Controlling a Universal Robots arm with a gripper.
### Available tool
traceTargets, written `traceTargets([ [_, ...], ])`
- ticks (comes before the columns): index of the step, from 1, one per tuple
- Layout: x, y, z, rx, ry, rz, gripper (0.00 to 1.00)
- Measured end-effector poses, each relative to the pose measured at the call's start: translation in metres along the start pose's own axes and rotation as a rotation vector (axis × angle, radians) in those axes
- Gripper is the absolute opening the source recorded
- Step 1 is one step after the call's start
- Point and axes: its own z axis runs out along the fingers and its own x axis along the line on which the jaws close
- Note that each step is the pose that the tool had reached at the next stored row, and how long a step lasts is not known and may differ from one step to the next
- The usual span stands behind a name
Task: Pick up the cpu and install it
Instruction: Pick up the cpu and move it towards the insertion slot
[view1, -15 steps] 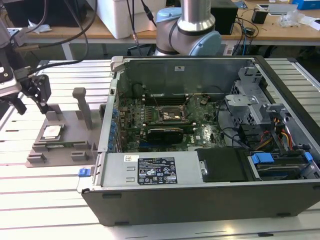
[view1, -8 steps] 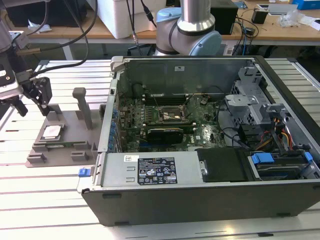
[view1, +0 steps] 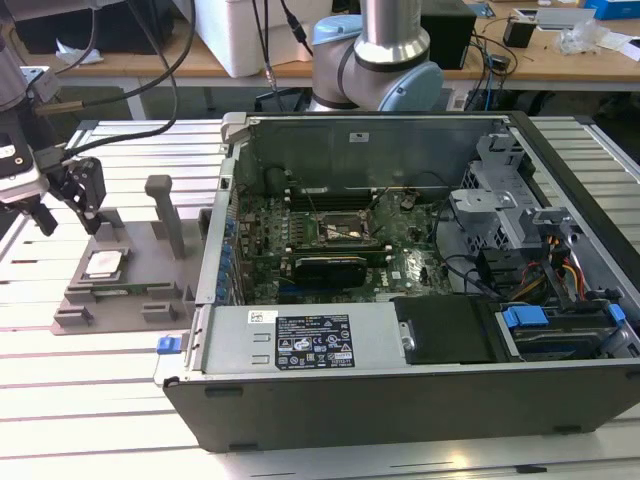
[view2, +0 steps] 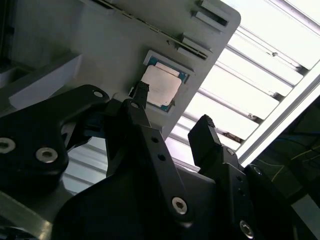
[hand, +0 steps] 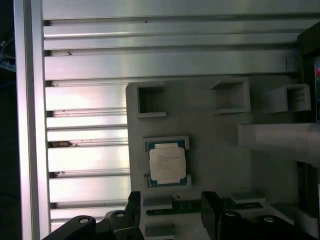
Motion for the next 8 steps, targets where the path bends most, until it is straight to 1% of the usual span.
traceTargets([
  [8, -0.0001, 0.0000, 0.0059, 0.0000, 0.0000, 0.000, 0.60],
])
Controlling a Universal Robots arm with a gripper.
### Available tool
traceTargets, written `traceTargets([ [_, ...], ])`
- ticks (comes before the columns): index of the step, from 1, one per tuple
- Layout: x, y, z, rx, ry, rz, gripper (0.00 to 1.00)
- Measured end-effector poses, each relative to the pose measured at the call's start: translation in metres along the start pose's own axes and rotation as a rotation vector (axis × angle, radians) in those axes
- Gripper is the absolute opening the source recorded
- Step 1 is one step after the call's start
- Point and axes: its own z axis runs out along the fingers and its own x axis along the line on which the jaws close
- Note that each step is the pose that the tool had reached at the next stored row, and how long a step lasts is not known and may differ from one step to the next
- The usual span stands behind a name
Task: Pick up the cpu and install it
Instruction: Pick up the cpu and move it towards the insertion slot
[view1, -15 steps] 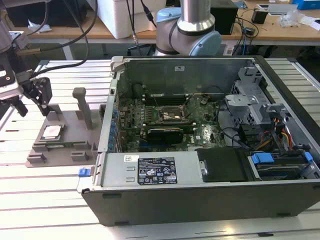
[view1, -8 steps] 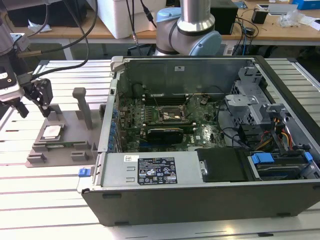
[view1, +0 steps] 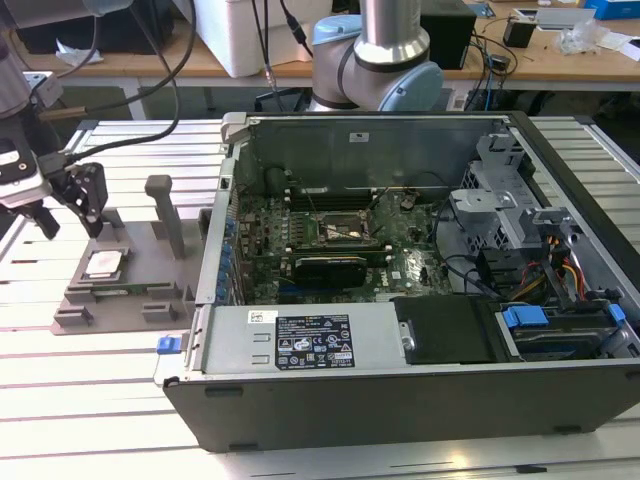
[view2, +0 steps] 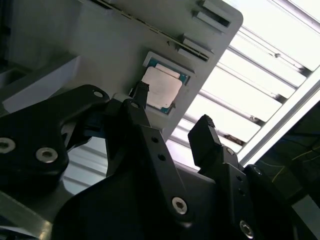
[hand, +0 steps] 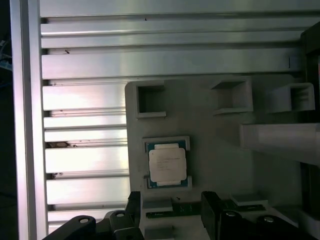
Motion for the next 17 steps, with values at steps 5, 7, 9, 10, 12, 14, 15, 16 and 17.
traceTargets([
  [5, -0.0001, 0.0000, 0.0038, 0.0001, 0.0000, 0.000, 0.60],
  [7, -0.0001, 0.0000, 0.0055, 0.0001, 0.0000, 0.000, 0.60],
  [9, -0.0002, 0.0000, 0.0071, 0.0001, 0.0000, 0.000, 0.60],
  [10, -0.0002, 0.0000, 0.0075, 0.0002, 0.0000, 0.000, 0.60],
  [12, -0.0003, -0.0001, 0.0091, 0.0005, 0.0000, 0.000, 0.60],
  [14, -0.0003, -0.0001, 0.0103, 0.0007, -0.0001, 0.000, 0.60],
  [15, -0.0004, -0.0001, 0.0108, 0.0008, 0.0000, 0.000, 0.60],
  [16, -0.0004, -0.0001, 0.0113, 0.0009, -0.0001, 0.000, 0.60],
  [17, -0.0004, -0.0001, 0.0123, 0.0011, -0.0001, 0.000, 0.60],
])
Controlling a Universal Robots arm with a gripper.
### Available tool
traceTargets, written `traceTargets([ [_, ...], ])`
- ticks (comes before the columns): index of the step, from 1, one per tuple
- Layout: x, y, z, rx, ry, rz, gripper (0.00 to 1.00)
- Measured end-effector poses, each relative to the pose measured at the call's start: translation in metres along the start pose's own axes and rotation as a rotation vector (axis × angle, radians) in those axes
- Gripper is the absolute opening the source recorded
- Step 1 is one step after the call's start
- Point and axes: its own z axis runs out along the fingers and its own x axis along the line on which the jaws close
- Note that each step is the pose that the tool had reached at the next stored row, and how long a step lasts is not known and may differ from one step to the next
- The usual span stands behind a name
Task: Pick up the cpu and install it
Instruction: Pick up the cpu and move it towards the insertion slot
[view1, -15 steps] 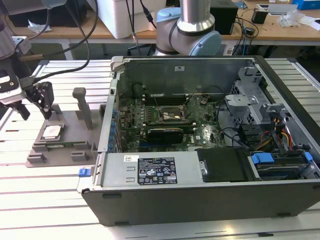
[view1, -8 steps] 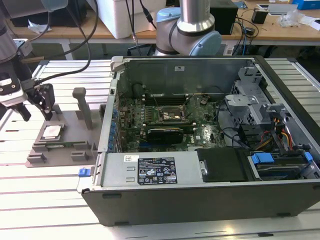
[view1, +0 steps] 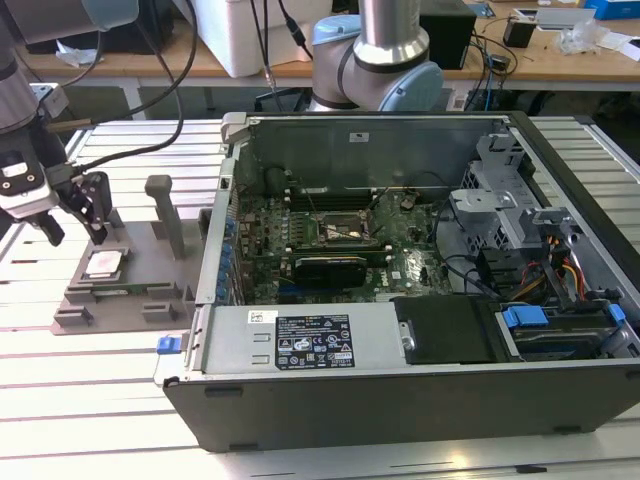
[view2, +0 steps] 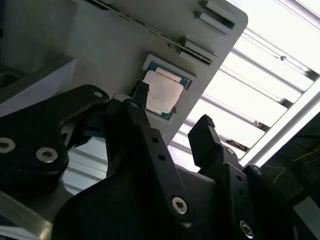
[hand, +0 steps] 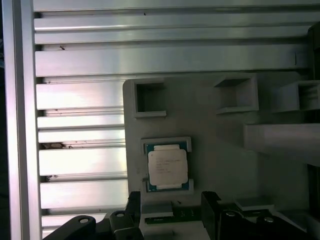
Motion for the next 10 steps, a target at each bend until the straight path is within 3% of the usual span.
traceTargets([
  [10, -0.0007, 0.0003, 0.0049, 0.0027, 0.0001, 0.000, 0.60],
])
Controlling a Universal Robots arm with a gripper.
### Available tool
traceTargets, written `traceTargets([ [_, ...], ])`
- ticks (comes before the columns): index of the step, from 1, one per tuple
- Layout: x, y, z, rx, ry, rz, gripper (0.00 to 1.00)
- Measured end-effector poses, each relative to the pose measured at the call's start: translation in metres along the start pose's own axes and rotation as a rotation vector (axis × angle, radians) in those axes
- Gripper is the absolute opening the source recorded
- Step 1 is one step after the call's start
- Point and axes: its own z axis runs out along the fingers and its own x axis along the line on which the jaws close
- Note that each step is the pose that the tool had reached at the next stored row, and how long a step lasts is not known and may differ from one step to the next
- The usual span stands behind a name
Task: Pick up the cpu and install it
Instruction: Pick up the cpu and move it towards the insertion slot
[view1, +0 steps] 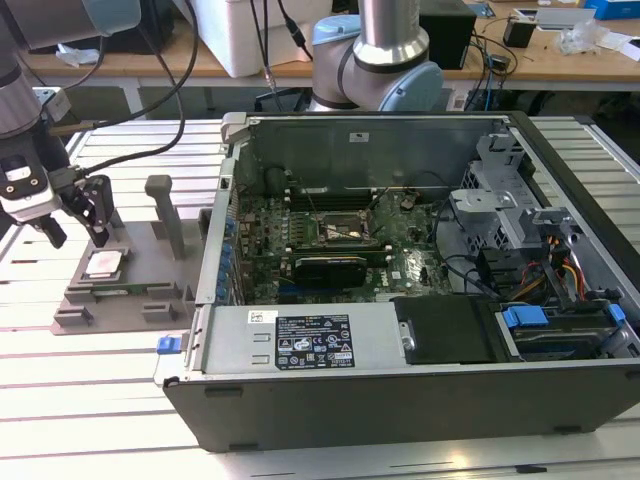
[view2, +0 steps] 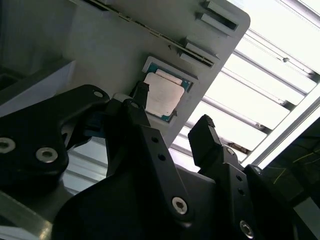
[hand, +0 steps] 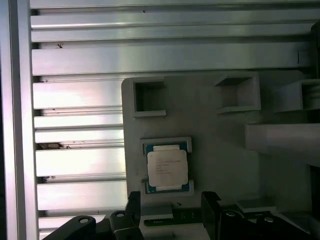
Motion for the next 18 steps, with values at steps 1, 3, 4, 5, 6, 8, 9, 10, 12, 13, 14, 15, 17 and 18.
traceTargets([
  [1, 0.0000, 0.0002, 0.0003, 0.0008, -0.0002, 0.000, 0.60],
  [3, -0.0003, 0.0011, 0.0007, 0.0025, -0.0003, 0.000, 0.60],
  [4, -0.0007, 0.0018, 0.0008, 0.0033, -0.0002, 0.000, 0.60],
  [5, -0.0011, 0.0028, 0.0010, 0.0036, -0.0003, 0.000, 0.60],
  [6, -0.0012, 0.0029, 0.0011, 0.0036, -0.0004, 0.000, 0.60],
  [8, -0.0013, 0.0030, 0.0012, 0.0037, -0.0003, 0.000, 0.60],
  [9, -0.0013, 0.0030, 0.0012, 0.0037, -0.0002, 0.000, 0.60],
  [10, -0.0013, 0.0030, 0.0012, 0.0037, -0.0003, 0.000, 0.60],
  [12, -0.0013, 0.0030, 0.0012, 0.0037, -0.0003, 0.000, 0.60],
  [13, -0.0013, 0.0030, 0.0013, 0.0037, -0.0002, 0.000, 0.60],
  [14, -0.0013, 0.0030, 0.0013, 0.0037, -0.0002, 0.000, 0.60],
  [15, -0.0013, 0.0030, 0.0014, 0.0037, -0.0002, 0.000, 0.60],
  [17, -0.0015, 0.0033, 0.0019, 0.0035, -0.0005, 0.000, 0.60],
  [18, -0.0014, 0.0038, 0.0022, 0.0036, -0.0005, 0.000, 0.60],
])
